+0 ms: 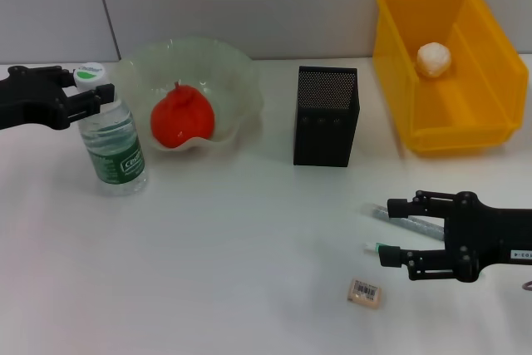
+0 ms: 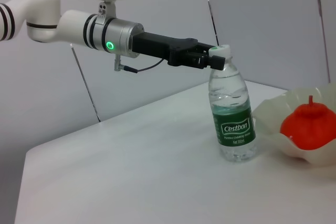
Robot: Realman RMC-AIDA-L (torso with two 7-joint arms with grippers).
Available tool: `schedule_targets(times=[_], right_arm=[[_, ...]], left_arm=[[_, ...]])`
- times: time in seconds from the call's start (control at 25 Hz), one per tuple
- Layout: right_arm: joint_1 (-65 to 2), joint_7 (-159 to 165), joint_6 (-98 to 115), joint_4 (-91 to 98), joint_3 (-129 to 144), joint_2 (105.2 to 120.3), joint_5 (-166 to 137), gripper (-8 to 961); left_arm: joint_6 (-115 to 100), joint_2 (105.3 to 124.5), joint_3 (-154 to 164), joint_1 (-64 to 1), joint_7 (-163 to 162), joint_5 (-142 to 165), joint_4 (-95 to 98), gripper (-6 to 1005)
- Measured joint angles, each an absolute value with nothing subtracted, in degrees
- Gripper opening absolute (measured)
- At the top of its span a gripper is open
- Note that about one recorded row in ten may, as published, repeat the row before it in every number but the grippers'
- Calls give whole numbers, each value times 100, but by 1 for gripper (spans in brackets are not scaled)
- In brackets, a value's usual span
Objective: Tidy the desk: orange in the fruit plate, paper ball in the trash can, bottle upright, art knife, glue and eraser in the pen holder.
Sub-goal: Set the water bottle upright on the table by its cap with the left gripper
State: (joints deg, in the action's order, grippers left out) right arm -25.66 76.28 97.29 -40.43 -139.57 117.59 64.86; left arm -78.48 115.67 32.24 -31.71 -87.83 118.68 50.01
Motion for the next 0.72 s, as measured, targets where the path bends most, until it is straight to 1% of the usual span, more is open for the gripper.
schedule_targets(times=[0.28,0.56,0.72], right_arm=[[-2567,7629,9729,-4043,-13957,11759,6486,797],[-2567,7629,9729,-4043,-13957,11759,6486,797],[-2567,7635,9730,-4043,-13957,11759,6486,797]], left_arm=[[-7839,11567,3223,-3164,-8796,11854,5001,583],[-7838,11566,3226,-3154,-8800,11855,5002,750],[-7839,11566,3217,-3146,-8828,11854,5022,797]])
